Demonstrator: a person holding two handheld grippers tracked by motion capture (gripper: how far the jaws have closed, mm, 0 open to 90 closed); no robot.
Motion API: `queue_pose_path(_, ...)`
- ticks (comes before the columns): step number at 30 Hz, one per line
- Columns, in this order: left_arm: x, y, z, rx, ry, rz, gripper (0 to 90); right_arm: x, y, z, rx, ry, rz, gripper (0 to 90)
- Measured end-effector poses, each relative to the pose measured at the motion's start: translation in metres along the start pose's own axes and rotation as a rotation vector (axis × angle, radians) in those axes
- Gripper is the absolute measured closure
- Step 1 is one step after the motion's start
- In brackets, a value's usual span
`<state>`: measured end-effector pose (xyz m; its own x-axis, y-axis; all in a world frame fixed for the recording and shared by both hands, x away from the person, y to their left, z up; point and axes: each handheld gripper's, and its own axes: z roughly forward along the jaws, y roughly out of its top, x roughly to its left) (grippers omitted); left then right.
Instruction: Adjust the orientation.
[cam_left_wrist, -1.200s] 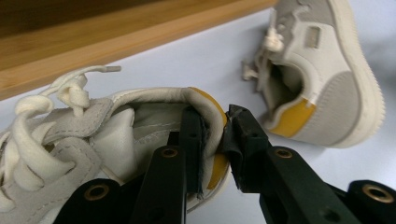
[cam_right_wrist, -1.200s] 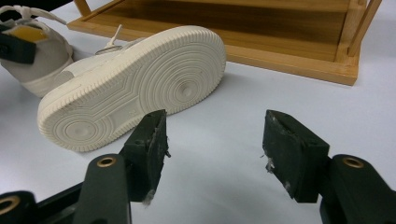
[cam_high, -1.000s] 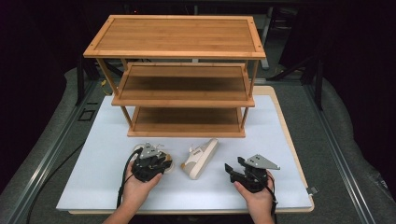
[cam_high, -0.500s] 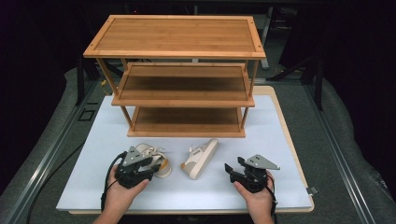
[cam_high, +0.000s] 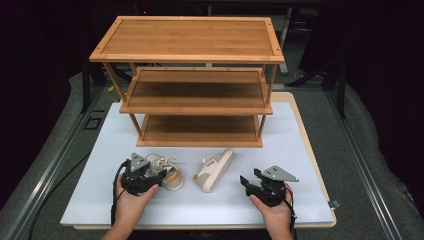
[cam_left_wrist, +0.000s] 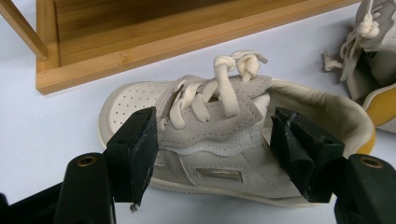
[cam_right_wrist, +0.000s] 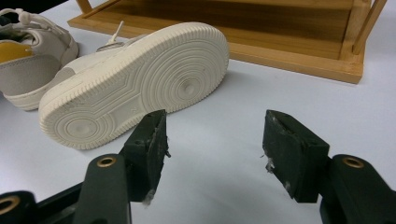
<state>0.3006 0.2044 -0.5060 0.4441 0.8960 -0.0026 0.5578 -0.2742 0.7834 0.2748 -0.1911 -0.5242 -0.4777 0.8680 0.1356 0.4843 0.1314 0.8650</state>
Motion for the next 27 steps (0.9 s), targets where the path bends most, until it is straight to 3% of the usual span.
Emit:
queue_pose_path(8,0.024,-0.011,-0.016,0.048,0.011,0.004,48.7,-0.001,0.0,-0.001,-0.004,0.002,0.002,40.2)
queue_pose_path(9,0.029,-0.014,-0.019,0.058,0.008,0.01,56.1,0.0,0.0,0.0,-0.001,0.002,0.001,40.2)
queue_pose_path(12,0.033,-0.016,-0.02,0.06,-0.012,0.0,63.9,0.001,0.0,0.0,-0.001,0.003,-0.004,40.2)
queue_pose_path(17,0.033,-0.014,-0.014,0.03,-0.015,-0.022,63.8,0.002,0.001,0.001,0.0,0.002,-0.008,40.1)
queue_pose_path(22,0.036,-0.007,-0.003,0.015,-0.045,-0.084,64.2,0.002,0.0,0.001,0.002,0.0,-0.005,40.1)
queue_pose_path(27,0.031,-0.006,0.002,0.004,-0.046,-0.076,61.3,0.004,0.0,0.002,0.004,-0.004,-0.018,40.1)
